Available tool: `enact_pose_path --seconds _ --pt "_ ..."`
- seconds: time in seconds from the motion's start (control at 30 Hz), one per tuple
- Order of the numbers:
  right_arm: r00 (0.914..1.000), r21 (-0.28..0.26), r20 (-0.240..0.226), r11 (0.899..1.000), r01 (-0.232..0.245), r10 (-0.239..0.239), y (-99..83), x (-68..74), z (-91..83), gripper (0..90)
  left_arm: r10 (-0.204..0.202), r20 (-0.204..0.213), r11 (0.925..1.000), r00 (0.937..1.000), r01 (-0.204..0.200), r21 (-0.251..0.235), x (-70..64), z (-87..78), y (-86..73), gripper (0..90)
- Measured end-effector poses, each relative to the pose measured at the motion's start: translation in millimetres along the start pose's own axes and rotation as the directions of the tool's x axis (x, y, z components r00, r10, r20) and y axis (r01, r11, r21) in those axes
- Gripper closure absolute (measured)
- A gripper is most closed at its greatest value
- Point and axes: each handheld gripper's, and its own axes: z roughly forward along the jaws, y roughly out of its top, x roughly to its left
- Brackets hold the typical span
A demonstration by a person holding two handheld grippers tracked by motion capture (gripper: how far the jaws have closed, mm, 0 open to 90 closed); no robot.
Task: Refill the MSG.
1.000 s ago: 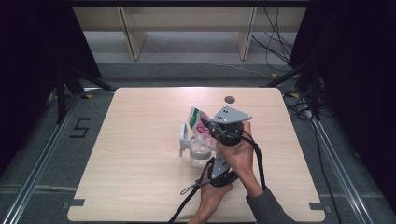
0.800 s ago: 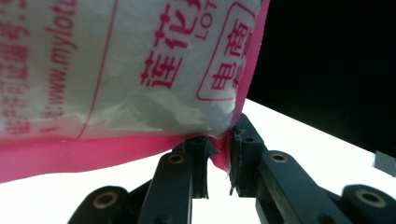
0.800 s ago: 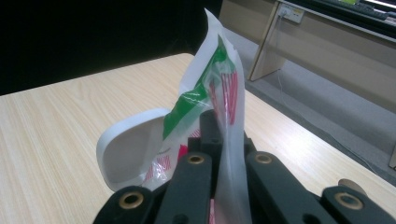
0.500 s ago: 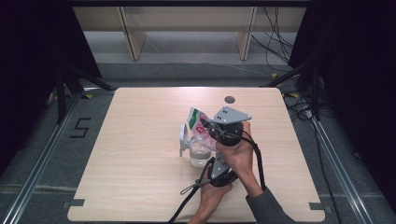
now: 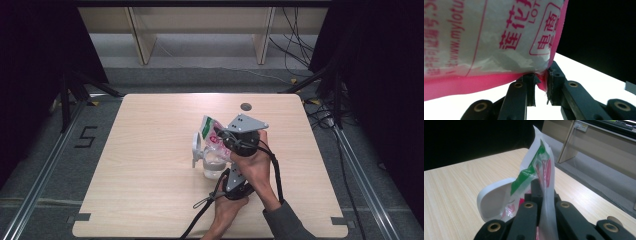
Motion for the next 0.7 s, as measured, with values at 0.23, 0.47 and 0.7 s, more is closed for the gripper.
enact_pose_path --seconds 0.23,0.47,0.7 --pt "1.0 -0.004 0.003 1.0 -0.002 0.002 0.0 -0.2 0.0 90.0 0.003 -0.001 1.0 1.0 -0.003 -0.001 -0.3 -0.2 0.2 78.8" --pt "0.9996 -0.003 0.013 1.0 0.024 -0.024 0.9 2.0 1.7 90.0 0.035 0.002 0.9988 0.9994 -0.035 0.034 2.9 -1.4 1.4 78.6" --pt "1.0 0.008 0.004 1.0 0.003 -0.003 0.6 3.5 2.6 90.0 0.037 0.011 0.9988 0.9993 -0.037 0.032 3.4 -0.9 1.3 78.6"
